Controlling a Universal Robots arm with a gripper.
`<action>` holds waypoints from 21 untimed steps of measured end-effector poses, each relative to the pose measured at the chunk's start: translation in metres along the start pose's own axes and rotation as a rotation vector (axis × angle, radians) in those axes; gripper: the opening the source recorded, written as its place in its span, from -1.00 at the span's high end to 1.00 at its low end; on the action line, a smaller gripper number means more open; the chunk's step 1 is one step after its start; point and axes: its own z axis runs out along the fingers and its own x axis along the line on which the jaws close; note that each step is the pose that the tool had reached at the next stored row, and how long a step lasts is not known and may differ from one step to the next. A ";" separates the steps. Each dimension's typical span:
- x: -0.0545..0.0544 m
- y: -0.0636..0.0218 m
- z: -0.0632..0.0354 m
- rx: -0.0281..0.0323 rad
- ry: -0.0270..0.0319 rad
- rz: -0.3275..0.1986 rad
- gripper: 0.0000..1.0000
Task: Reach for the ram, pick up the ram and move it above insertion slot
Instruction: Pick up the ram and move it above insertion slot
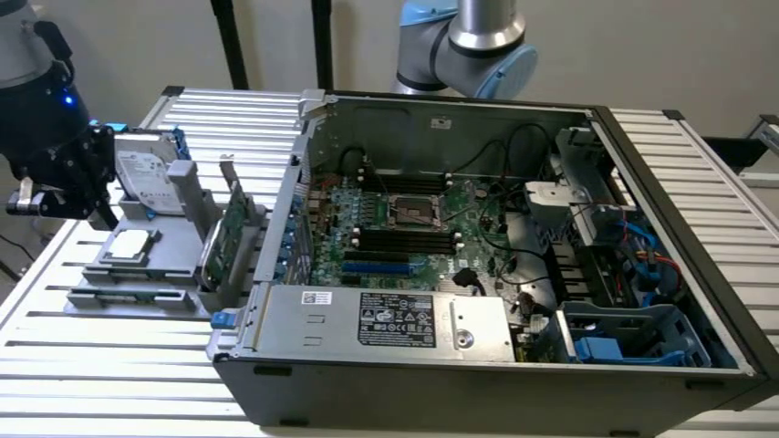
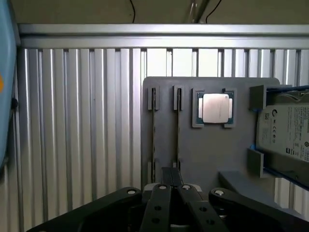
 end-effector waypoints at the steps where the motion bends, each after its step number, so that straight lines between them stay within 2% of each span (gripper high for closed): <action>1: 0.000 0.0005 -0.0001 0.0015 0.0003 -0.009 0.79; 7: 0.001 0.0012 0.0000 0.0034 0.0003 -0.016 0.76; 8: 0.001 0.0012 0.0000 0.0034 0.0004 -0.016 0.65; 9: 0.001 0.0012 -0.0001 0.0033 0.0004 -0.016 0.65; 11: 0.001 0.0013 -0.0001 0.0032 0.0005 -0.016 0.40; 12: 0.001 0.0013 -0.0001 0.0032 0.0005 -0.016 0.40; 13: 0.002 0.0012 0.0000 0.0034 0.0003 -0.016 0.27; 18: 0.009 0.0014 0.0011 0.0035 0.0003 -0.016 0.27; 21: 0.015 0.0016 0.0058 0.0033 0.0004 -0.016 0.27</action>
